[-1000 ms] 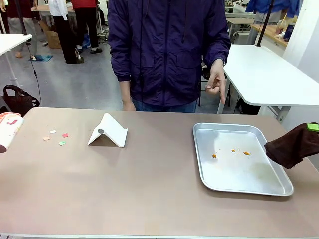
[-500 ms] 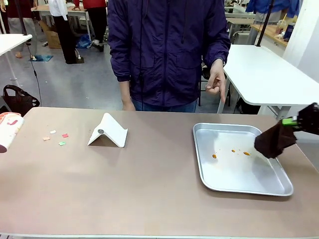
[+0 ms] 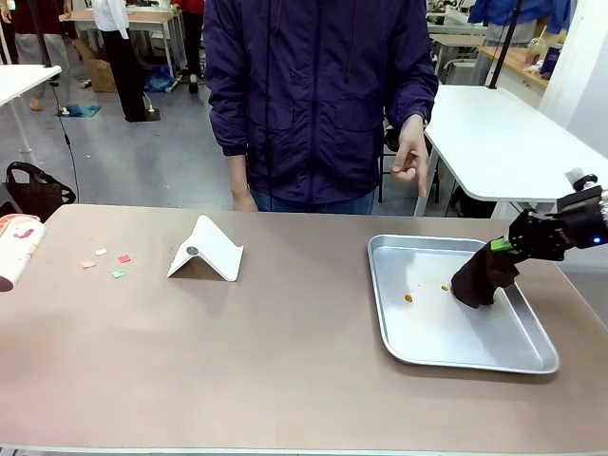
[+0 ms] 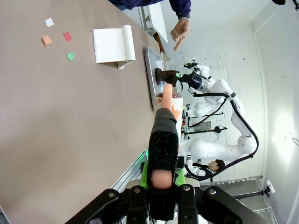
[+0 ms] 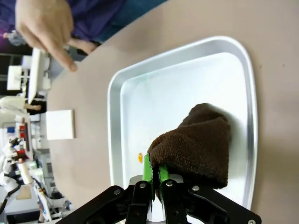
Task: Clean the surface of the table.
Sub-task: If a person points to the right, clean the right side of the table with your right hand, and if they point to the left, clean the left side with your left hand.
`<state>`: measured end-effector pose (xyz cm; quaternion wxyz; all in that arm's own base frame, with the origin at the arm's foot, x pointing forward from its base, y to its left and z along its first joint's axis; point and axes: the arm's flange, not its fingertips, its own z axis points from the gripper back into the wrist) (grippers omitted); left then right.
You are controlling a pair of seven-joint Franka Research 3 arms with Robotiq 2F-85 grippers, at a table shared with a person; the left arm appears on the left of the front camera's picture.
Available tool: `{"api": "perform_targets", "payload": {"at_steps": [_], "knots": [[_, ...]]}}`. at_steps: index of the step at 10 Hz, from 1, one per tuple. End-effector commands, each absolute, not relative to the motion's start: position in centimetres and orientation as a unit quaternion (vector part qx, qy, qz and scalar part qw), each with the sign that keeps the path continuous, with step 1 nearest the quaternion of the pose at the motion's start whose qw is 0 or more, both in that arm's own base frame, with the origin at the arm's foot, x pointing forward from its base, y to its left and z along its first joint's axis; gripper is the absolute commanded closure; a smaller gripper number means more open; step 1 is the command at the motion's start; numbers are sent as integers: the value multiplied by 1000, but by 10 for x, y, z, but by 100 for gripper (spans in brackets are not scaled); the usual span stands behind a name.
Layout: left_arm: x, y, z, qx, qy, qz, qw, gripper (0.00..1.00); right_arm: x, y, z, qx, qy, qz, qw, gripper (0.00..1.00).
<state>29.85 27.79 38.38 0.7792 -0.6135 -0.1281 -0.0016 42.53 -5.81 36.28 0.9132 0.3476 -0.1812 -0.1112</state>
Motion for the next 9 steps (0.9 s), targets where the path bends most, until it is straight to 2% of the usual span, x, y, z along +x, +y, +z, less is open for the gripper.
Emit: {"api": "perform_targets", "payload": {"at_steps": [1,5,9], "knots": [[296,277,386,-611,-127,-4,781,100,438,-51,356,321,-161,-115,926,94],[296,277,386,-611,-127,-4,781,100,456,-19,301,285,-94,-98,949,94],[296,277,386,-611,-127,-4,781,100,466,12,277,251,-58,-75,963,94]]}}
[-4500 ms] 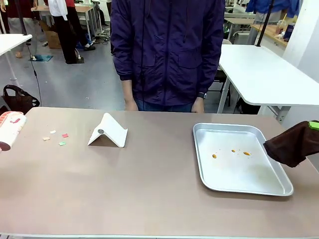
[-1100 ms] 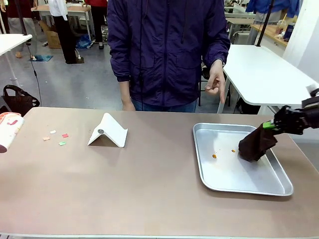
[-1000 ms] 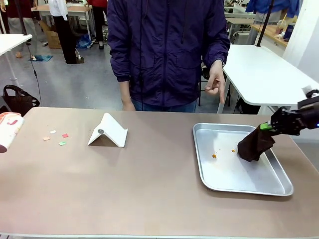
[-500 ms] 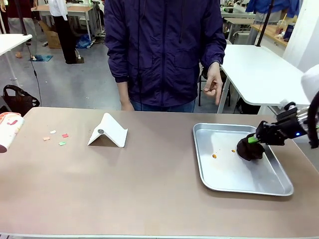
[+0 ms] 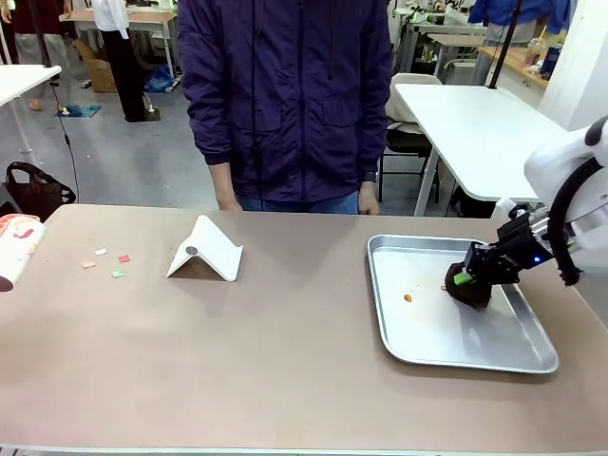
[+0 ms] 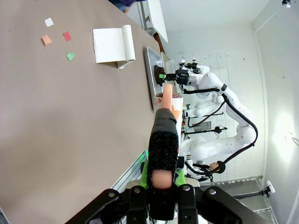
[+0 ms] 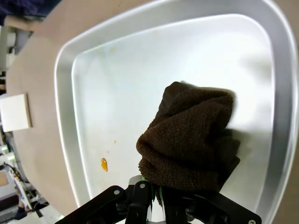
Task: Clean the surface of the table.
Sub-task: If a person points to the right, clean the right side of the table with your right hand, and if they point to the left, clean the left side with your left hand.
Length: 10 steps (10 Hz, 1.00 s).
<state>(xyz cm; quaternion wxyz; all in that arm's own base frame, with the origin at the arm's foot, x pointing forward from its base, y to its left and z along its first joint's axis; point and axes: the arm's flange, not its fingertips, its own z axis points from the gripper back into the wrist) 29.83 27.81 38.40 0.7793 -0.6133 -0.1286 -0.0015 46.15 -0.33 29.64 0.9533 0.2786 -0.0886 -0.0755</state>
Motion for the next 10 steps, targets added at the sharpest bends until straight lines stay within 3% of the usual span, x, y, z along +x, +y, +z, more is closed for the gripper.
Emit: {"api": "perform_targets", "payload": {"at_steps": [1,10], "knots": [[296,277,386,-611,-127,-4,781,100,465,19,276,255,-50,-65,964,94],[296,277,386,-611,-127,-4,781,100,447,97,283,343,33,84,935,94]]}}
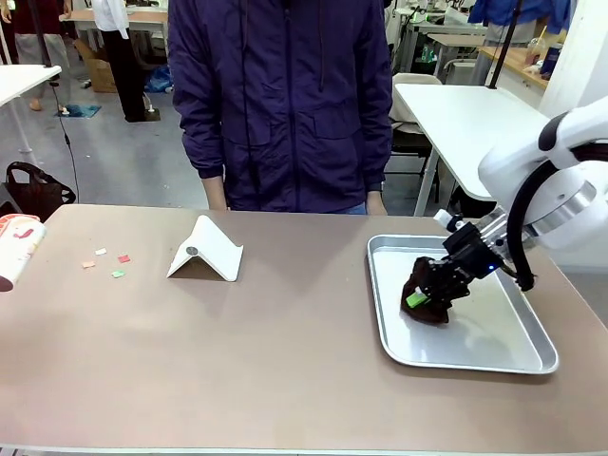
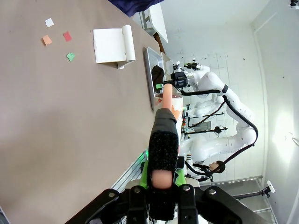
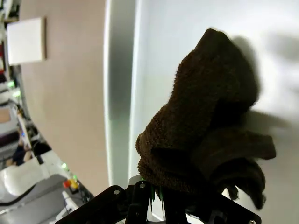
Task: Clean the surface of the table.
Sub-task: If a person points to the right, clean the right side of the table with your right hand, and if they point to the left, clean the left side with your left hand.
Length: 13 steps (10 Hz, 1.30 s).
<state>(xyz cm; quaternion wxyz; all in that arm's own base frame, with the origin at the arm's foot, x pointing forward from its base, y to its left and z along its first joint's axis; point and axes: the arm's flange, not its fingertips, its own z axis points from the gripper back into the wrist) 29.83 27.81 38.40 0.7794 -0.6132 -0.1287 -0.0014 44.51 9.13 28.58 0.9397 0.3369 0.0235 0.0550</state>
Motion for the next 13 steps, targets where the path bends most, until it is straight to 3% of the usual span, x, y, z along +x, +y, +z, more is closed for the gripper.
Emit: {"api": "perform_targets", "payload": {"at_steps": [1,3,9,13], "knots": [[296,277,386,-611,-127,-4,781,100,441,106,286,348,39,107,931,94],[296,277,386,-611,-127,-4,781,100,438,113,285,331,34,119,936,94],[296,277,386,-611,-127,-4,781,100,462,64,289,287,-43,14,957,94],[296,277,386,-611,-127,-4,781,100,461,13,286,260,-34,-48,964,94]]}}
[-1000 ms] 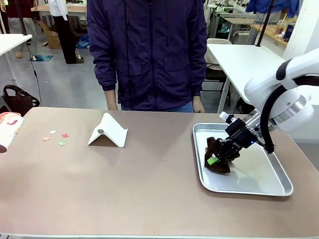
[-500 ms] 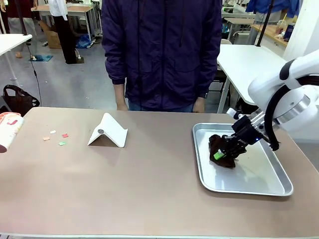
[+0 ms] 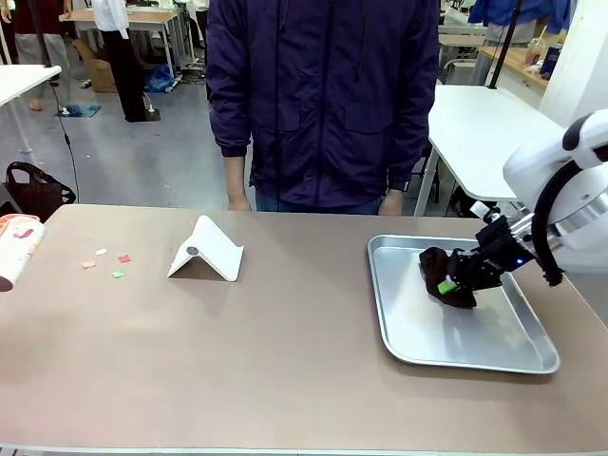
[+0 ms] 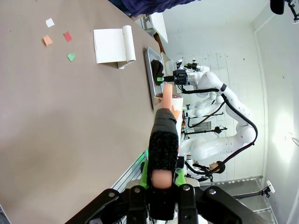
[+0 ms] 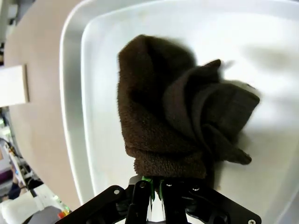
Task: Clean the surface of the table.
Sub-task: If a person points to the right, clean the right side of the table with your right hand, and if they point to the left, clean the left side with your left hand.
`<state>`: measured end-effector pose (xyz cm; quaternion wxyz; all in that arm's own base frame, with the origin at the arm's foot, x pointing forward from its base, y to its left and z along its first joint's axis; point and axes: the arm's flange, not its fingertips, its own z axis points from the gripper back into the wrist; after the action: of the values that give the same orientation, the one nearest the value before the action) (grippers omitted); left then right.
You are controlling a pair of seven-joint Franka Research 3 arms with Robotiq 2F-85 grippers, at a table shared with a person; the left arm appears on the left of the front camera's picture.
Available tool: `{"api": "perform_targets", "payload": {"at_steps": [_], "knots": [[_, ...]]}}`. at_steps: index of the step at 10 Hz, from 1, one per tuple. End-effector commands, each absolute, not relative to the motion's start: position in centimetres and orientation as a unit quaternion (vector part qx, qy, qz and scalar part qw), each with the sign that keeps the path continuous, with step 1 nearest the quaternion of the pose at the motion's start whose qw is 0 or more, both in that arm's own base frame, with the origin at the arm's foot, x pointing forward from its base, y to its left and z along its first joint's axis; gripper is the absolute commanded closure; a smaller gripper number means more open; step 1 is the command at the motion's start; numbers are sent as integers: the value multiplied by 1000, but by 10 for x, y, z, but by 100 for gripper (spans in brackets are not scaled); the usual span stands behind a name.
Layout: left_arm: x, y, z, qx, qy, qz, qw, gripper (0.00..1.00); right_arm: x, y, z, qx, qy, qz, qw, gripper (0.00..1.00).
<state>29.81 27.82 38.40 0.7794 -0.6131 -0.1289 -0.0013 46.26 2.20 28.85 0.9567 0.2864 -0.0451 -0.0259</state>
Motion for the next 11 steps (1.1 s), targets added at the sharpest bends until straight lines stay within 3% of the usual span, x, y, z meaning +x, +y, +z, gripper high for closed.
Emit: {"api": "perform_targets", "payload": {"at_steps": [1,4,7,9,11], "knots": [[296,277,386,-611,-127,-4,781,100,459,-2,286,255,-33,-66,964,94],[296,277,386,-611,-127,-4,781,100,452,-39,291,260,-46,-102,959,94],[296,277,386,-611,-127,-4,781,100,449,-42,296,333,-40,-75,939,94],[296,277,386,-611,-127,-4,781,100,443,-50,314,451,-41,-49,890,94],[296,277,386,-611,-127,-4,781,100,428,-71,336,588,-30,-22,808,94]]}}
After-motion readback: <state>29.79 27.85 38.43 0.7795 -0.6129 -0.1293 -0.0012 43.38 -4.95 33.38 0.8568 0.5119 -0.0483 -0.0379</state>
